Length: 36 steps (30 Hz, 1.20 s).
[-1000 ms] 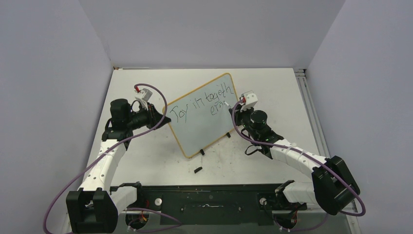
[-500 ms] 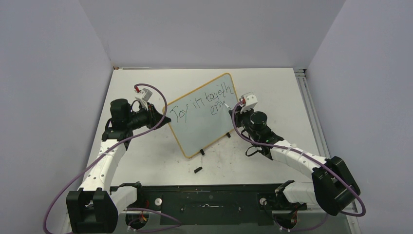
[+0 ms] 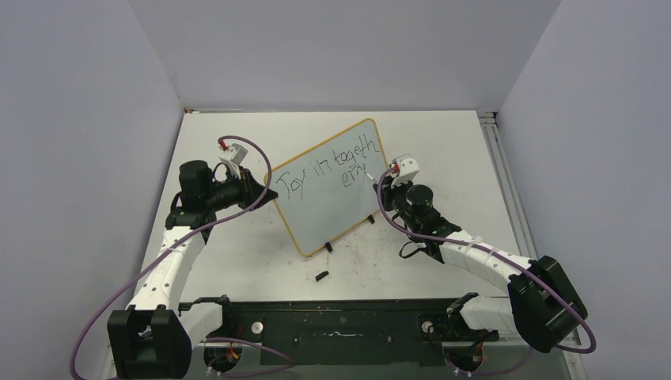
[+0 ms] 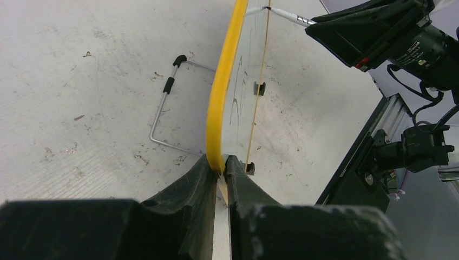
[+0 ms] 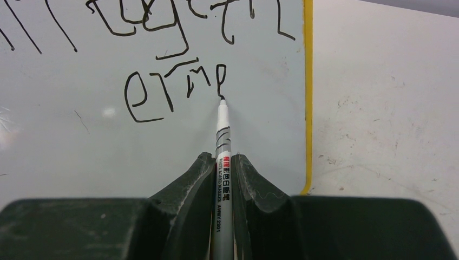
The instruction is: Write a sentence on the whiteboard
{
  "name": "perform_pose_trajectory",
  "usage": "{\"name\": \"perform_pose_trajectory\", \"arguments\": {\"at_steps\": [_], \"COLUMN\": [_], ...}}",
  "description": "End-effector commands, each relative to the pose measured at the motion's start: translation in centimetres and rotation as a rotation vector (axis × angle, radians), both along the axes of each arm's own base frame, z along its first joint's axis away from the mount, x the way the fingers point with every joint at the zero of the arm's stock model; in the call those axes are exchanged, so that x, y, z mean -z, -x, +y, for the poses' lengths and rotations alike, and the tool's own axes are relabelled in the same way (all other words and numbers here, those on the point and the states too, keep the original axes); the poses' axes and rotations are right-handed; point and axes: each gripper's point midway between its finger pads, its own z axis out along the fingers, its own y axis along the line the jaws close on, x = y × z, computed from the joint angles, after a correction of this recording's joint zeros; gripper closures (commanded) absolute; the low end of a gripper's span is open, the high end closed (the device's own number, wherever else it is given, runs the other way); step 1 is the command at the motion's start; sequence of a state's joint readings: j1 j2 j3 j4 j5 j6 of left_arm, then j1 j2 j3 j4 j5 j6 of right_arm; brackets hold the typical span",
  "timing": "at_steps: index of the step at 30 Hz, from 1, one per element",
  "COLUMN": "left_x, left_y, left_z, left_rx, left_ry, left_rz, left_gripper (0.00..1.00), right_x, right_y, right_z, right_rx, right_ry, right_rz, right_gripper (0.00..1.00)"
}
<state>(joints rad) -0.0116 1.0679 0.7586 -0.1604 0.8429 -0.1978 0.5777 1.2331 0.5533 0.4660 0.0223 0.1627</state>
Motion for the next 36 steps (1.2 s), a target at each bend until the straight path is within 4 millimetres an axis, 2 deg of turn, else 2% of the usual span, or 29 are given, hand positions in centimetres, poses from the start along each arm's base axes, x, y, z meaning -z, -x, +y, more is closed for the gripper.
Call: {"name": "perform_pose_trajectory", "arguments": {"at_steps": [1, 13, 19, 23, 36], "left_x": [0.0, 0.0, 0.0, 0.0, 0.0], "left_y": [0.0, -0.1, -0.1, 0.0, -0.1], "left_z": [0.0, 0.1, 0.1, 0.1, 0.1], "left_rx": [0.006, 0.005, 0.003, 0.002, 0.004], "left_ry": [-0.016, -0.018, -0.019, -0.019, -0.020], "left_rz": [-0.016, -0.016, -0.017, -0.017, -0.019], "left_gripper": [1.00, 1.00, 1.00, 1.00, 1.00], "right_x": [-0.8, -1.6, -4.1, -5.5, -5.8], "right_y": [-0.3, -1.1, -0.5, -0.8, -2.7], "right_z": [-0.6, -0.9, -1.1, -1.4, -0.3], "right_rx": [0.049, 0.078, 0.071, 0.080, 0.064], "right_ry": [-0.012, -0.020, -0.058, -0.059, -0.055], "right_rz": [-0.016, -0.026, -0.076, -0.104, -0.130], "right_gripper": [0.95, 0.95, 0.95, 0.95, 0.95]}}
